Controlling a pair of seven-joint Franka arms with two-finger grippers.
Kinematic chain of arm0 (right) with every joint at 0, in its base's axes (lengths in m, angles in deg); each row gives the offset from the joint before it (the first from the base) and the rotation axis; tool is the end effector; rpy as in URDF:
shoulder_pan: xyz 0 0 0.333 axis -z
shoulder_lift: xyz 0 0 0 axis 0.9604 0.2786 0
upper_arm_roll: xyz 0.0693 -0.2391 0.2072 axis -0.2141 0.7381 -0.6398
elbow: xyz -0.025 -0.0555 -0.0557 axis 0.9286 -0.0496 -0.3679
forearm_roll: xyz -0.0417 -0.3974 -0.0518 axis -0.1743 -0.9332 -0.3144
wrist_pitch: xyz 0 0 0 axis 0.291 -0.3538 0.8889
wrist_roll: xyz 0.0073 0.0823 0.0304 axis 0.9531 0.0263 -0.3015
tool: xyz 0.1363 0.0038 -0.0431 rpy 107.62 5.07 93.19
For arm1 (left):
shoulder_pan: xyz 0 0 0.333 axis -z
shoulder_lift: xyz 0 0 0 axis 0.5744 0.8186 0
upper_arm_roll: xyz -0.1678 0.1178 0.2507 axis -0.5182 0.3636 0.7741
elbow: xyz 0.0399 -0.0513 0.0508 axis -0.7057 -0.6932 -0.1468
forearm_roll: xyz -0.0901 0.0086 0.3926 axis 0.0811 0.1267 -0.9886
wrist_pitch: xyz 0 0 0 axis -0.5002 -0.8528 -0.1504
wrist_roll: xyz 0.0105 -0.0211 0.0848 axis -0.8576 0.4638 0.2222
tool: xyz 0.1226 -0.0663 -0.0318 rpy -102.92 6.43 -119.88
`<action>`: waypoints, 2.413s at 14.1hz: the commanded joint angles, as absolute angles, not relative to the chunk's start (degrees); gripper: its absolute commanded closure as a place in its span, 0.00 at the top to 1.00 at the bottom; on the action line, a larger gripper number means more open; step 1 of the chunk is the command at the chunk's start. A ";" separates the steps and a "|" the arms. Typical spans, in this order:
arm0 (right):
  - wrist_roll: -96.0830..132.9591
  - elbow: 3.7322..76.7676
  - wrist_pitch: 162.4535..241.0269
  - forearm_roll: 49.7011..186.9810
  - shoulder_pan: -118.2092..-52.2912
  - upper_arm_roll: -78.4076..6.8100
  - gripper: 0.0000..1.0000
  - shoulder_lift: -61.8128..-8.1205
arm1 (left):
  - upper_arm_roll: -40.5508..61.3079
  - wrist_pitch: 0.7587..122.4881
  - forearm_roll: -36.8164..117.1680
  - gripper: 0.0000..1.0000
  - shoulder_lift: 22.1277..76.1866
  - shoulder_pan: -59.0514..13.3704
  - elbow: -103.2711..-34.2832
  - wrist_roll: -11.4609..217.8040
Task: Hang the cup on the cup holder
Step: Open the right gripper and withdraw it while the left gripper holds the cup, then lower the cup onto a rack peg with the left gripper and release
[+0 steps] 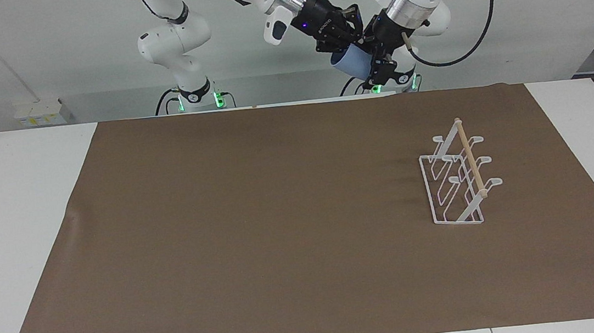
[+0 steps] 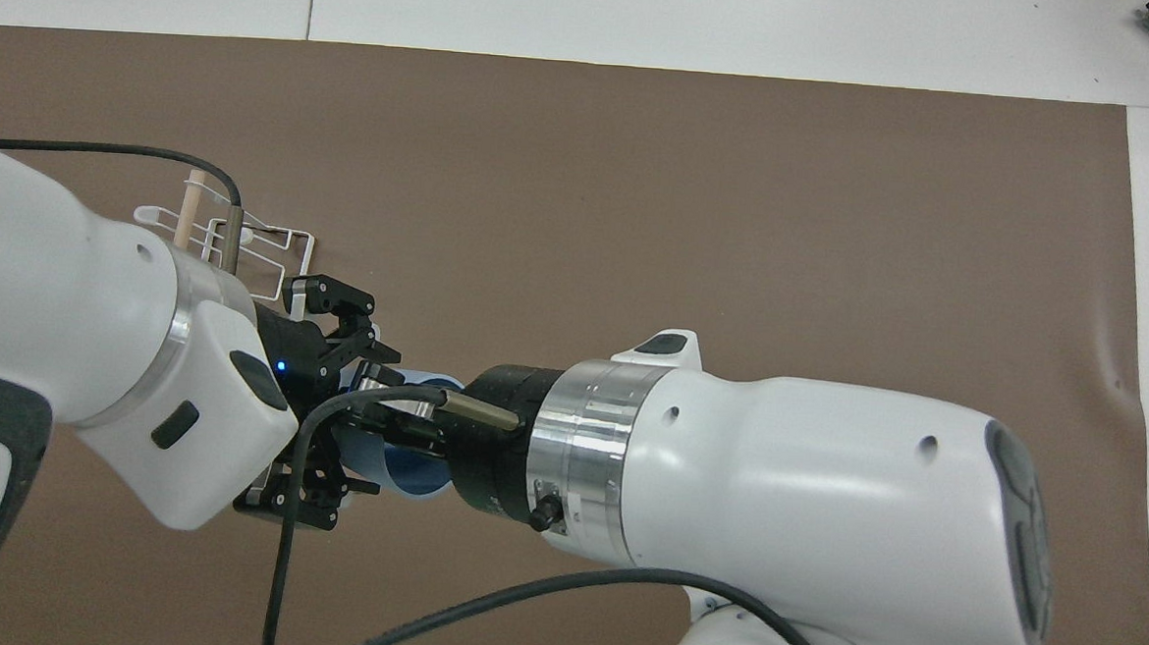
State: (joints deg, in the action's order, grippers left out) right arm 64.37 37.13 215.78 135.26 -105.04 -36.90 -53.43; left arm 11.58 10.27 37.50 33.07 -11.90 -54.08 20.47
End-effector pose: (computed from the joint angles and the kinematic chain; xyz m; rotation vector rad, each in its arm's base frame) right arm 0.4546 0.4251 0.6399 -2.1709 0.3745 0.0429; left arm 0.4498 -0.2729 0.6242 1.9002 -2.0084 0.1664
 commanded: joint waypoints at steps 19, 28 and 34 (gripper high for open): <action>53.45 37.05 211.52 131.28 -93.80 -37.04 0.73 -52.60 | 12.62 13.50 28.96 0.00 31.19 -13.70 -56.52 29.45; 29.62 37.66 197.36 102.19 -76.48 -37.04 0.73 -52.77 | 12.00 18.41 3.90 0.00 30.31 -12.91 -60.46 30.07; 23.18 43.45 195.59 91.63 -69.08 -36.95 0.73 -54.61 | 11.91 19.22 -17.72 0.00 34.08 -12.21 -61.36 29.90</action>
